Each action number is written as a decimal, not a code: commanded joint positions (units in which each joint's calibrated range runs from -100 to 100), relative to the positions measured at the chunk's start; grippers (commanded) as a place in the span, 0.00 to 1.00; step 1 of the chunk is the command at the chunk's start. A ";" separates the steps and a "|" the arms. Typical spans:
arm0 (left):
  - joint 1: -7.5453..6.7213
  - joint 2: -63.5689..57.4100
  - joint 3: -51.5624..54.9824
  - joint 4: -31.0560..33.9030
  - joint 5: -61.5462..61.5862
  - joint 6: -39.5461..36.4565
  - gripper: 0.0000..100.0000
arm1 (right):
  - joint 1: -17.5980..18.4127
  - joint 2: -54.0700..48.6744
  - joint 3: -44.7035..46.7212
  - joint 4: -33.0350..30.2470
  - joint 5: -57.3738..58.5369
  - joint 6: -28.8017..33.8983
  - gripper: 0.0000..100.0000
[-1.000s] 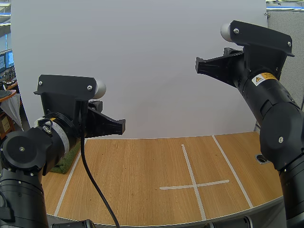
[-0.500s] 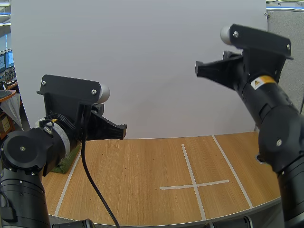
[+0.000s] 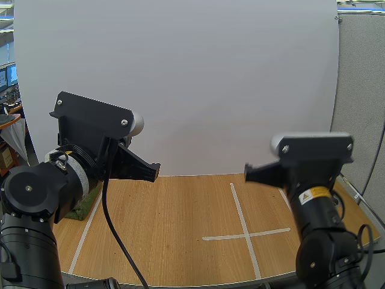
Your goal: Fold the towel
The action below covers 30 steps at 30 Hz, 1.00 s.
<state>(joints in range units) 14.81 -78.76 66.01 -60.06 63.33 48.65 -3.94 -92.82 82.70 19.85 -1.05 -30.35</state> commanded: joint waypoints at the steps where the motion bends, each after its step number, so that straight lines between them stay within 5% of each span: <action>1: 0.05 0.22 -0.05 -0.26 4.20 0.34 0.00 | 4.96 -2.35 13.33 -1.76 -1.54 -1.57 0.00; 16: 0.05 0.22 -0.05 7.07 6.02 0.34 0.00 | 6.69 -5.94 17.30 -1.65 11.57 -1.35 0.00; 25: 0.05 0.22 -0.05 14.42 -10.35 -8.10 0.00 | 6.69 -5.94 17.30 -1.65 11.57 -1.35 0.00; 27: -0.78 -0.20 -0.05 19.25 -13.74 -11.83 0.00 | 6.69 -5.94 17.30 -1.65 11.57 -1.35 0.00; 30: -3.97 -3.59 0.07 27.82 -20.17 -19.83 0.00 | 6.69 -5.94 17.30 -1.65 11.57 -1.35 0.00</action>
<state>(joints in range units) 14.16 -78.88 66.01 -42.20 51.87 38.72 2.64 -98.22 100.00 18.58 10.44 -31.42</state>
